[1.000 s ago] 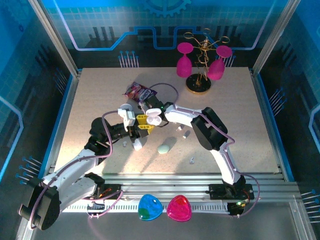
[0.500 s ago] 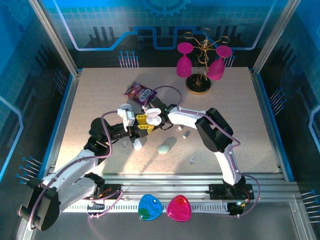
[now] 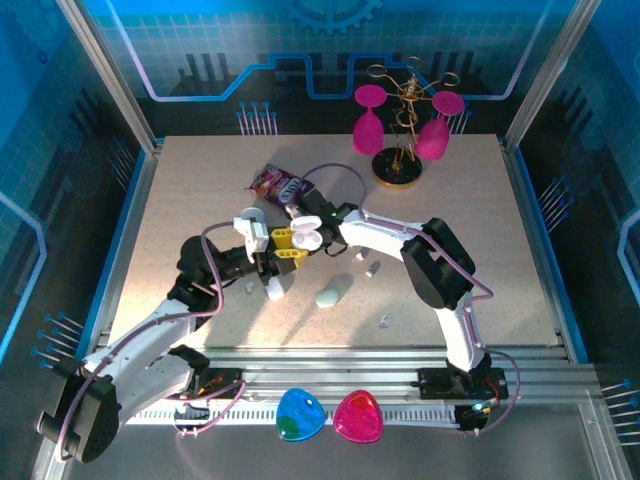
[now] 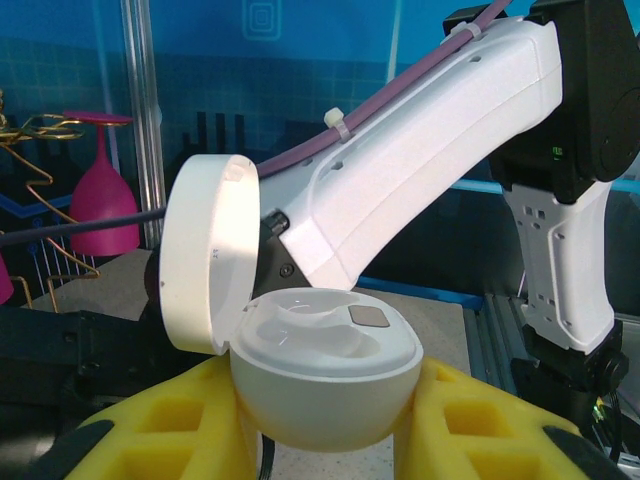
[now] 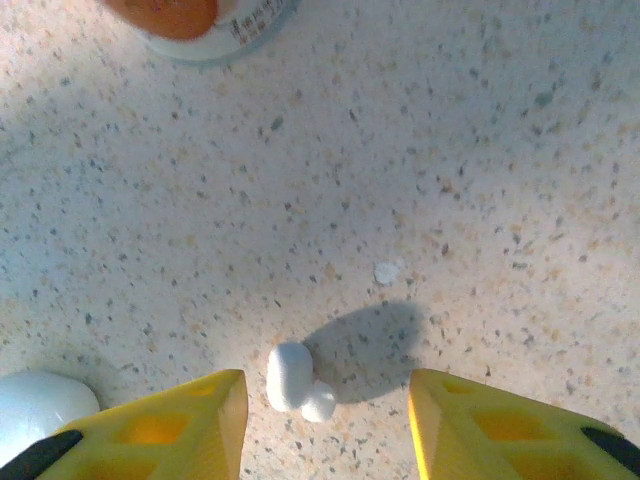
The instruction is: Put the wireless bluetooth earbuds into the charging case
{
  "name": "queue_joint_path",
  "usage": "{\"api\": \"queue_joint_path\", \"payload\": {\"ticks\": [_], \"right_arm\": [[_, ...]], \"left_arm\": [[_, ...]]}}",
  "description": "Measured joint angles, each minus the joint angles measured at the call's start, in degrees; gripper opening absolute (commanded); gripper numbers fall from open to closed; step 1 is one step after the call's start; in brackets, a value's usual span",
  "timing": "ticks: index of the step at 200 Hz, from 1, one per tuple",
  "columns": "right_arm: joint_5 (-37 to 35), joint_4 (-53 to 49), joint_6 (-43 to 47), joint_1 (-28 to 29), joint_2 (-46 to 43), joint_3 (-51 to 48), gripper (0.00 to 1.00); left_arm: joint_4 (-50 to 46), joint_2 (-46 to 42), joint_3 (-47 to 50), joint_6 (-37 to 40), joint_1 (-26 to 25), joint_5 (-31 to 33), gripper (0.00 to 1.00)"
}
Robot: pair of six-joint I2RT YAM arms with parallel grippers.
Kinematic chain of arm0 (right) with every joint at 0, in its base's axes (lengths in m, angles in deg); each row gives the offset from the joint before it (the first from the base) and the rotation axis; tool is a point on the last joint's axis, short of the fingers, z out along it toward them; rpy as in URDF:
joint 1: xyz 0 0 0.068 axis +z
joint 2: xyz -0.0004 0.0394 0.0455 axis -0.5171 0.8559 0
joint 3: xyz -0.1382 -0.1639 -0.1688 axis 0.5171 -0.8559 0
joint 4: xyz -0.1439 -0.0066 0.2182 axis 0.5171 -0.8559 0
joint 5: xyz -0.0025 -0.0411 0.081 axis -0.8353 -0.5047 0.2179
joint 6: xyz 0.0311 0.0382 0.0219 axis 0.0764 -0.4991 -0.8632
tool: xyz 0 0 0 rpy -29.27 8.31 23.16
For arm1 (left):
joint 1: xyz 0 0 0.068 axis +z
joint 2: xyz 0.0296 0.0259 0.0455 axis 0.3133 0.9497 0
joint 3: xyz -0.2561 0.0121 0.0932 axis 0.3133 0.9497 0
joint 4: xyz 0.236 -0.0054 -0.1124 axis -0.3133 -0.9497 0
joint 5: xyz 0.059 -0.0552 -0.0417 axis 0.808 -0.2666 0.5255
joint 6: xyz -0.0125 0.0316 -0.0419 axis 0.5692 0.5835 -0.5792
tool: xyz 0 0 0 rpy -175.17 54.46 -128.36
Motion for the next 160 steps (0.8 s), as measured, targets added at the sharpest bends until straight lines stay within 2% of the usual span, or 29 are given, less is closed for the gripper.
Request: {"api": "queue_joint_path", "payload": {"ticks": [66,160], "right_arm": [[-6.4,-7.4,3.0,4.2,5.9,10.1,0.40],[-11.9,-13.9,4.8,5.9,11.2,14.9,0.30]], "left_arm": [[0.0,-0.9,0.0,0.0,0.0,0.0,0.24],[0.0,-2.1,0.0,0.0,0.0,0.0,0.24]]}}
